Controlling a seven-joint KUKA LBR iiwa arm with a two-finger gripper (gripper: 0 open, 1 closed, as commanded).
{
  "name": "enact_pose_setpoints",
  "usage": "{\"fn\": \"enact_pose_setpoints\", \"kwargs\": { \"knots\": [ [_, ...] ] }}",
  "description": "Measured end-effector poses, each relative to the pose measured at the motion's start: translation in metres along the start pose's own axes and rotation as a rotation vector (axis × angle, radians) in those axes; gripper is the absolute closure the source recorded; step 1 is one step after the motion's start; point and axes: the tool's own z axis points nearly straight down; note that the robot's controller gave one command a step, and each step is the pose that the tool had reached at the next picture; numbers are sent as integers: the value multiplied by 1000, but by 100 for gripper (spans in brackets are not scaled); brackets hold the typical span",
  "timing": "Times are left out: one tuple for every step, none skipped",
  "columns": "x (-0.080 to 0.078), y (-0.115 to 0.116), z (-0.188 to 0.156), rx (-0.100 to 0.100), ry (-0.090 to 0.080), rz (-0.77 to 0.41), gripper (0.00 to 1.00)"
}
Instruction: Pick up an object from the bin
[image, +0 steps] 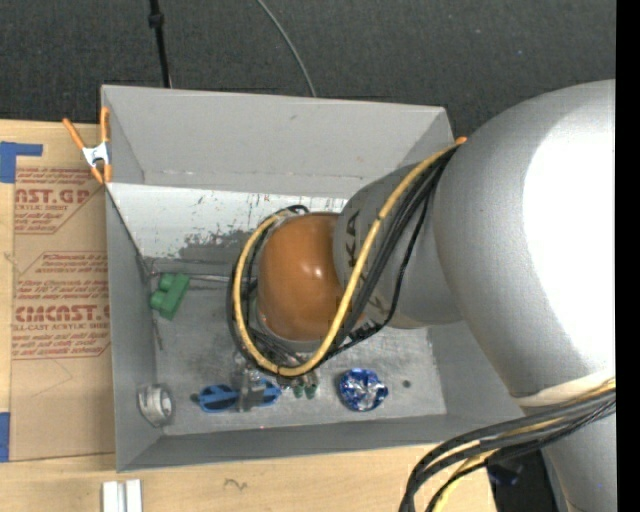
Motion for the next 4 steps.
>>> {"fn": "enact_pose_setpoints", "kwargs": {
  "knots": [
    [-4,-8,6,-1,-2,-71,100],
    [-8,-29,-155,1,-10,-235,100],
    [-7,-28,-151,0,-2,-235,0],
    [3,-78,-24,1,7,-188,0]
  ]
}}
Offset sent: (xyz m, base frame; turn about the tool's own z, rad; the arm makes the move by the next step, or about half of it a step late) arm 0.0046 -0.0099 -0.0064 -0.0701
